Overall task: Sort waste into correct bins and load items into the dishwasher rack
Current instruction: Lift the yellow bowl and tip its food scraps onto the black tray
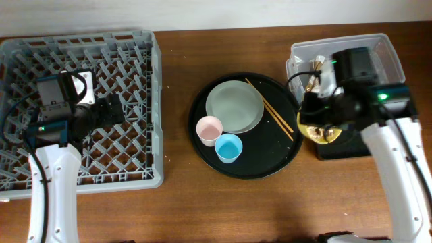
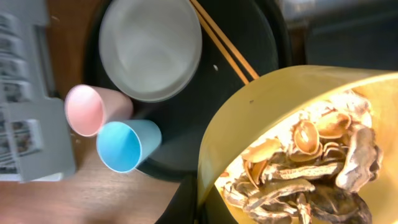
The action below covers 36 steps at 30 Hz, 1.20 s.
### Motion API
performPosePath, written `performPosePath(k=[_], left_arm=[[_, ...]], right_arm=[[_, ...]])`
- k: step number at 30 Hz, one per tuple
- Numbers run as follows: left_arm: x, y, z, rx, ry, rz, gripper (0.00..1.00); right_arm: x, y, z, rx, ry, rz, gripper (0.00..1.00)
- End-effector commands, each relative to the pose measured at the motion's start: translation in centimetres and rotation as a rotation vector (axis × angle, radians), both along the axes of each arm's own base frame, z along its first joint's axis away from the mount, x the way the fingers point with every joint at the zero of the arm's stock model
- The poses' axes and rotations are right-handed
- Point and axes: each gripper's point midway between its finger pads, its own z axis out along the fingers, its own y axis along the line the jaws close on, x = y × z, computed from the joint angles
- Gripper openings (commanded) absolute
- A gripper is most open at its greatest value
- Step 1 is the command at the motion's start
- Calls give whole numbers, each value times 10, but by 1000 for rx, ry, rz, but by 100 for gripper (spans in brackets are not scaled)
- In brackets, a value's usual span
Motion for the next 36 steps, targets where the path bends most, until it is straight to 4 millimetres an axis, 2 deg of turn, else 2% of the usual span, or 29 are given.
performPosePath(k=[1, 3, 7, 12, 20, 25, 30, 33, 36], left_arm=[[3, 0, 7, -12, -19, 4, 100], [3, 0, 7, -12, -19, 4, 100], [3, 0, 7, -12, -19, 4, 100], [3, 0, 7, -12, -19, 4, 100], [3, 0, 7, -12, -19, 4, 100], [3, 0, 7, -12, -19, 4, 100], [3, 0, 7, -12, -19, 4, 100], [3, 0, 7, -12, -19, 4, 100], [3, 0, 7, -12, -19, 4, 100]], right_arm=[[9, -12, 13, 136, -121, 146, 4], [17, -30, 13, 224, -188, 159, 4], [28, -66, -2, 353, -275, 132, 4], [32, -92, -29, 491, -335, 98, 4], [32, -119, -74, 751, -452, 31, 4], [42, -128, -98, 849, -506, 32, 4], [47, -131, -107, 901, -534, 38, 4], [46, -135, -99, 936, -571, 35, 4], [42, -150, -98, 946, -575, -20, 4]])
